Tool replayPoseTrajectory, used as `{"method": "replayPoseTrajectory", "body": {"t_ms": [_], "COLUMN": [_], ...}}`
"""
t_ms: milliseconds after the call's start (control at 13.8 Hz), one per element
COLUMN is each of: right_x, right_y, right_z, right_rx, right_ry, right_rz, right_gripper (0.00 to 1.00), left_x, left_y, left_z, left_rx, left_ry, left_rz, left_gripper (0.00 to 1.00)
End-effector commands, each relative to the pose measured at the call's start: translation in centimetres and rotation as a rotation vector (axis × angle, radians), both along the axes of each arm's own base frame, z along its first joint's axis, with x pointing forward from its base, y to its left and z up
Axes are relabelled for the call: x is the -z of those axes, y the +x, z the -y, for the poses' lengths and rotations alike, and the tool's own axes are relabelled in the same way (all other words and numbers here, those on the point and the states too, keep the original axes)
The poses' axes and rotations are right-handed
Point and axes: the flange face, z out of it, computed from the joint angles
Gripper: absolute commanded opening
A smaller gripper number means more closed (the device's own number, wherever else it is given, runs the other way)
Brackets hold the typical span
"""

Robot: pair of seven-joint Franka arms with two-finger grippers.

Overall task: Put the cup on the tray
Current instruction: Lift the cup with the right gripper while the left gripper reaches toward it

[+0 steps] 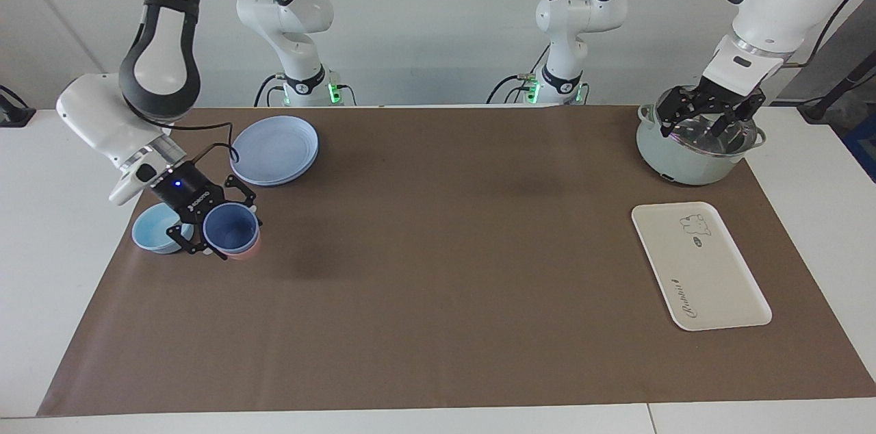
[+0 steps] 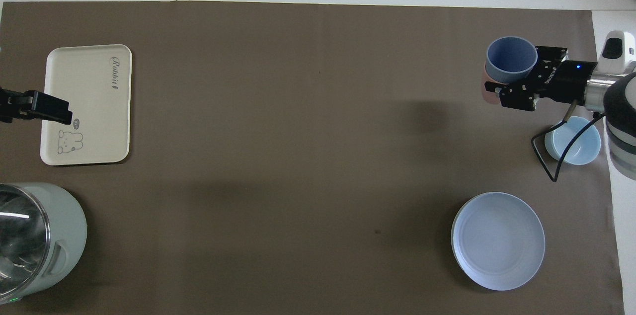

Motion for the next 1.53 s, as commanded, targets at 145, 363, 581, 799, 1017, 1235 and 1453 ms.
{"method": "replayPoseTrajectory", "body": {"t_ms": [145,363,581,799,1017,1235,1453], "right_x": [-6.4,-8.4,-8.6,-10.6,-11.3,-11.5,-11.5], "right_y": [-1.0,-1.7,-3.0,-3.5,-2.9,-3.2,-3.3], "right_z": [-10.2,-17.0,-22.4,-26.1,-29.0,-31.5,-31.8], "right_rx": [-0.055,-0.057,-0.077,-0.105,-0.119,-0.133,-0.129], "right_ry": [-0.263,-0.337,-0.431,-0.507,-0.544,-0.623,-0.632], "right_rz": [-0.069,-0.158,-0.158,-0.159,-0.166,-0.165,-0.156], "right_gripper": [0.00,0.00,0.00,0.00,0.00,0.00,0.00], "left_x": [0.6,1.0,2.6,4.6,6.8,6.2,6.5], "left_y": [-1.2,-1.1,0.6,1.9,2.0,1.5,0.2], "left_z": [0.5,3.6,11.7,19.9,26.3,29.1,33.6], "left_rx": [-0.016,-0.060,-0.238,-0.402,-0.493,-0.557,-0.593], "left_ry": [-0.074,-0.297,-0.510,-0.678,-0.739,-0.831,-0.870], "left_rz": [-0.030,-0.056,-0.117,-0.197,-0.212,-0.229,-0.197], "left_gripper": [1.00,1.00,1.00,1.00,0.95,0.91,0.83]}}
